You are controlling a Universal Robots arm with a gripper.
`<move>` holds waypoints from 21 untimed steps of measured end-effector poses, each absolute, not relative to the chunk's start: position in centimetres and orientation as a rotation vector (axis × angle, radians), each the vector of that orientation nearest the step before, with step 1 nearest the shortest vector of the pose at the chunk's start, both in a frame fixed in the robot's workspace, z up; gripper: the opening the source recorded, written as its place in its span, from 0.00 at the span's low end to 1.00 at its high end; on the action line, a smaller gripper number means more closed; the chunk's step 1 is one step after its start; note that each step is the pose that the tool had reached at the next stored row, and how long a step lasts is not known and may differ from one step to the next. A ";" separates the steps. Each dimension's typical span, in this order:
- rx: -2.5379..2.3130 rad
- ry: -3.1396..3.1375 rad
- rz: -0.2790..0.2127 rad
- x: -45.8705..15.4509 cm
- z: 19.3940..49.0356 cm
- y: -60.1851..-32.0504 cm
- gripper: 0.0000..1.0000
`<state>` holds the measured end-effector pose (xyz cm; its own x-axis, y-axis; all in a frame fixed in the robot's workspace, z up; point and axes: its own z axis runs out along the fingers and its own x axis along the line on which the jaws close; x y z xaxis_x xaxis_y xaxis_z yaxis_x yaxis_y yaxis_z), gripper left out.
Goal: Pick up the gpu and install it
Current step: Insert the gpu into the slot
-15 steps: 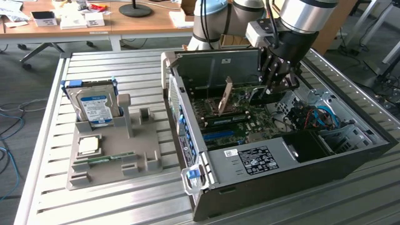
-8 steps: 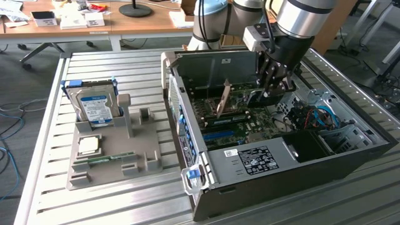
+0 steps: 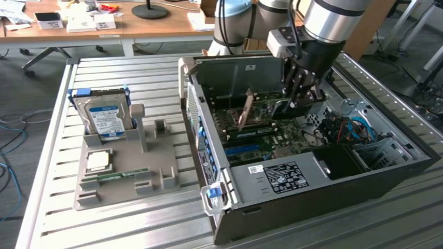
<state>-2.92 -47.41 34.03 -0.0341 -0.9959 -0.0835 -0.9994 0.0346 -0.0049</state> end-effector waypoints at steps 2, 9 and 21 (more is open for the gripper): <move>-2.139 2.213 0.083 -3.0 34.0 -47.4 0.27; -2.138 2.213 0.083 -3.0 33.9 -47.3 0.27; -2.138 2.213 0.083 -3.1 33.7 -47.2 0.27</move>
